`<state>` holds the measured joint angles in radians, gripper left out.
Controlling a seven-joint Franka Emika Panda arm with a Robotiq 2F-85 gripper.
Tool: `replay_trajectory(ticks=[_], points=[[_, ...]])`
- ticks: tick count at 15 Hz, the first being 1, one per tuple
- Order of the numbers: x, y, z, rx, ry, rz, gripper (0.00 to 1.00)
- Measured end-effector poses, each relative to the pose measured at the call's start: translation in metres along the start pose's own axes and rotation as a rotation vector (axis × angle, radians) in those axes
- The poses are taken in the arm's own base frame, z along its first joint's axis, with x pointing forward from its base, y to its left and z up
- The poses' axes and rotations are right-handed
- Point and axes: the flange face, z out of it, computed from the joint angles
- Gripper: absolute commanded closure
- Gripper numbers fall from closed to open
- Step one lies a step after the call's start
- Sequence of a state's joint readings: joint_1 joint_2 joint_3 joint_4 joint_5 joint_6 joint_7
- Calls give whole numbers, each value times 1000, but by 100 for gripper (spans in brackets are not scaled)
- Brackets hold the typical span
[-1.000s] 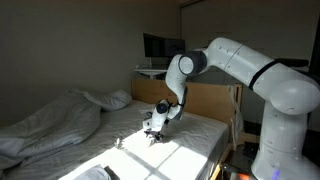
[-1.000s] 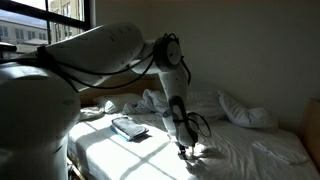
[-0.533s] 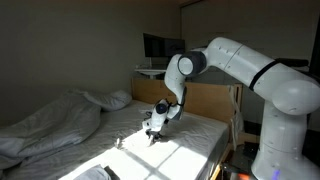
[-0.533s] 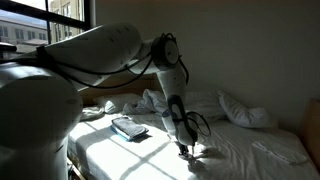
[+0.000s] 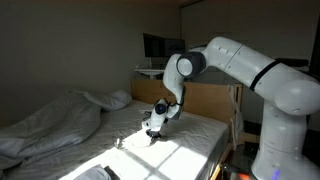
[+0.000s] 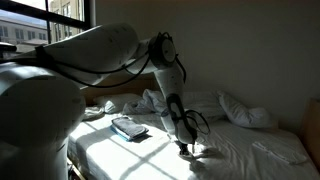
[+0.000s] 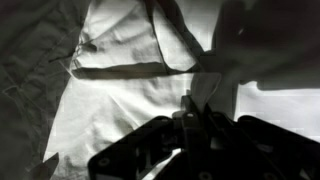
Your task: Fold the cloth
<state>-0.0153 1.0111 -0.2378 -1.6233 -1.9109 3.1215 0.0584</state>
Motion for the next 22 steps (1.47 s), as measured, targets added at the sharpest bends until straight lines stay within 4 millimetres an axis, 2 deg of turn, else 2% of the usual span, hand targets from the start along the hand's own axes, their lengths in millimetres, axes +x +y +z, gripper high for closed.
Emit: replay_trajectory(ticks=[1, 2, 4, 5, 13, 14, 15, 16, 17, 22], points=[[0, 1, -1, -1, -4, -6, 89], [1, 2, -1, -3, -8, -16, 66], [3, 5, -1, -5, -19, -33, 63], [2, 6, -2, -6, -24, -38, 58], [1, 10, -1, -5, -49, -62, 6], [0, 10, -1, -4, -52, -62, 16], [0, 10, -1, -4, -53, -66, 45], [0, 10, -1, -2, -54, -67, 41], [-1, 10, -1, -1, -57, -67, 43], [-1, 11, -1, -2, -63, -81, 75]])
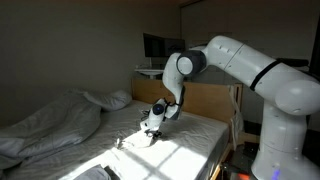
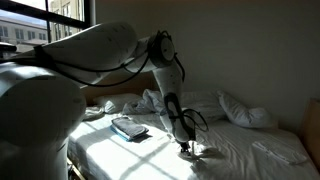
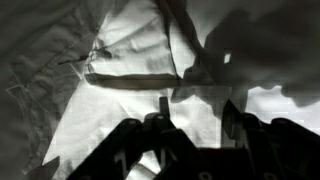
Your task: Fold the cloth
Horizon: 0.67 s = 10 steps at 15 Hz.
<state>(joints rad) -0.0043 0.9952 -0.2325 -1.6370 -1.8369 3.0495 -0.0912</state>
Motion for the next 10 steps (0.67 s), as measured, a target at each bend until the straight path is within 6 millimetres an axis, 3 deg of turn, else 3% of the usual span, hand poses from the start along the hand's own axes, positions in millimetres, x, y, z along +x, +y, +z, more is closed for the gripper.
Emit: replay_trajectory(ticks=[2, 6, 7, 8, 10], points=[[0, 0, 0, 0, -2, -4, 88], [0, 1, 0, -1, -5, -10, 97], [0, 1, 0, -1, -5, -11, 95], [0, 1, 0, -1, -6, -18, 69], [2, 1, 2, 1, -13, -34, 68]])
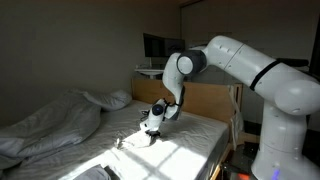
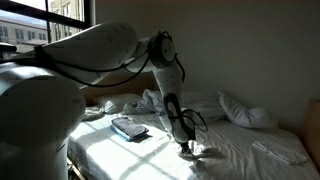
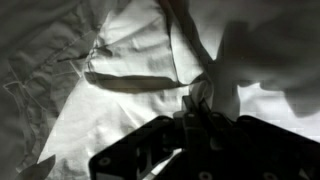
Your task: Fold the cloth
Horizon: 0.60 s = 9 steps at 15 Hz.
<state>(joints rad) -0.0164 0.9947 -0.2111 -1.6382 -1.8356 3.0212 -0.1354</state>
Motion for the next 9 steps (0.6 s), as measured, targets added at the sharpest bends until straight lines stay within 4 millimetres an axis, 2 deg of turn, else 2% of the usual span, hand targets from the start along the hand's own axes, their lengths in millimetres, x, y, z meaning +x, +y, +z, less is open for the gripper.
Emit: replay_trajectory(ticks=[9], points=[[2, 5, 2, 9, -20, 1, 11]])
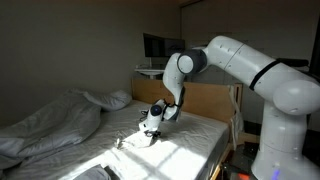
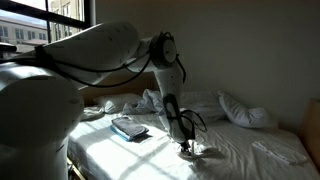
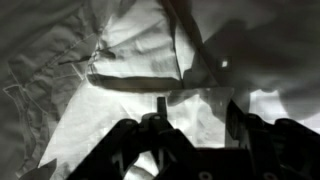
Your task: Fold the cloth
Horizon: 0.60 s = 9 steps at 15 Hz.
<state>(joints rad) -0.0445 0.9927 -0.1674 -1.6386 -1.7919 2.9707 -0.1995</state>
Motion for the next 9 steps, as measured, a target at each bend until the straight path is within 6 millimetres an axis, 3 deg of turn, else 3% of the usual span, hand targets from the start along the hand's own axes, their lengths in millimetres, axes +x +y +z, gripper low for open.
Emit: replay_trajectory(ticks=[2, 6, 7, 9], points=[[0, 1, 0, 1, -2, 0, 1], [-3, 3, 0, 5, -15, -1, 1], [-3, 3, 0, 4, -19, -1, 25], [-4, 5, 0, 4, -25, -2, 33]])
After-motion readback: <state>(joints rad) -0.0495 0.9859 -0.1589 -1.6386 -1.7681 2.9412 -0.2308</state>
